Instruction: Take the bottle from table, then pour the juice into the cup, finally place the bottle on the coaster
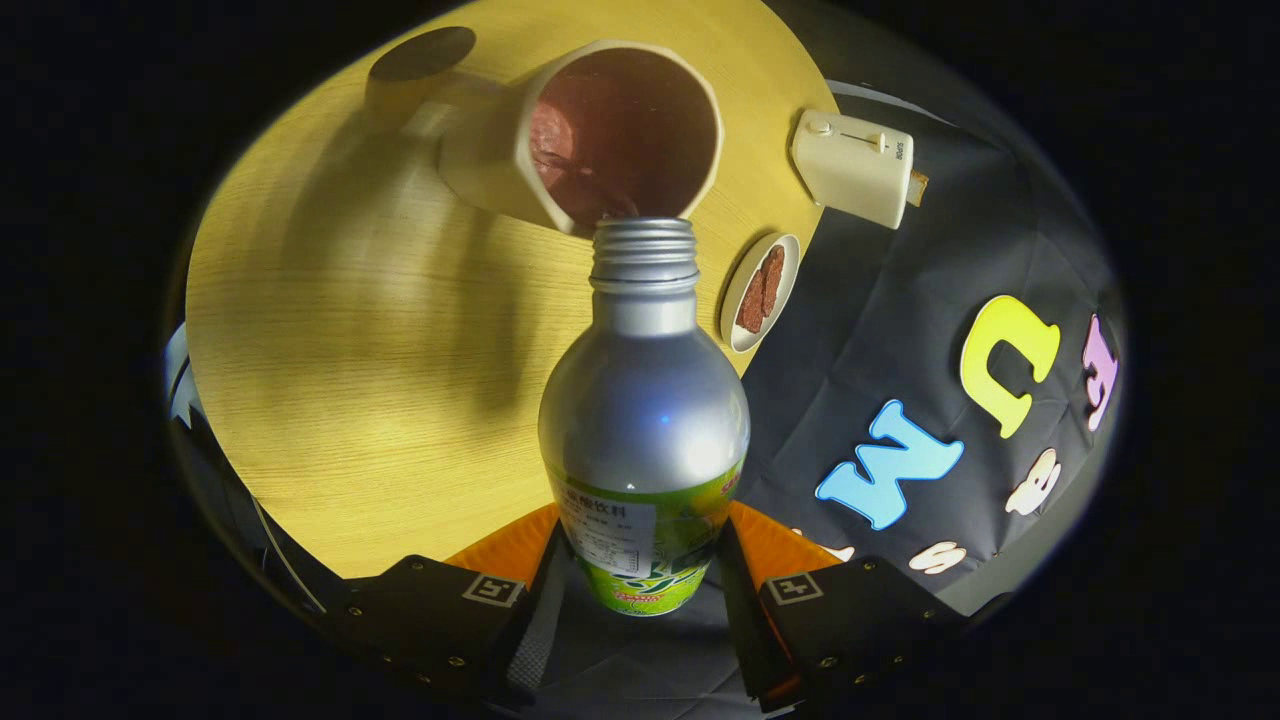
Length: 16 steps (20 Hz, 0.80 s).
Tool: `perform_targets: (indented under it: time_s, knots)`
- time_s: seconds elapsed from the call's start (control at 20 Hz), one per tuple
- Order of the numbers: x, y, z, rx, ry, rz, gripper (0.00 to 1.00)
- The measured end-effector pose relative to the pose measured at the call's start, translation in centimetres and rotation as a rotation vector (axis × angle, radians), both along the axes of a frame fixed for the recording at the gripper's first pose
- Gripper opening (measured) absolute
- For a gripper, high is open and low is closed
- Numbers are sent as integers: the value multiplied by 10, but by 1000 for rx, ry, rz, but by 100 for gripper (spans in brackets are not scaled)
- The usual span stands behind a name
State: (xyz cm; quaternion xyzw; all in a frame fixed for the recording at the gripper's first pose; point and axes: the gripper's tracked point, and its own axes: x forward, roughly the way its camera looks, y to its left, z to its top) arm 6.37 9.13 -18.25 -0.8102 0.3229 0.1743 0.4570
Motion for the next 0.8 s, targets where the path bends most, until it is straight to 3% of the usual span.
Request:
perform_targets:
  time_s: [0.8]
  knots:
    - [7,4,8,-78,27,4,73]
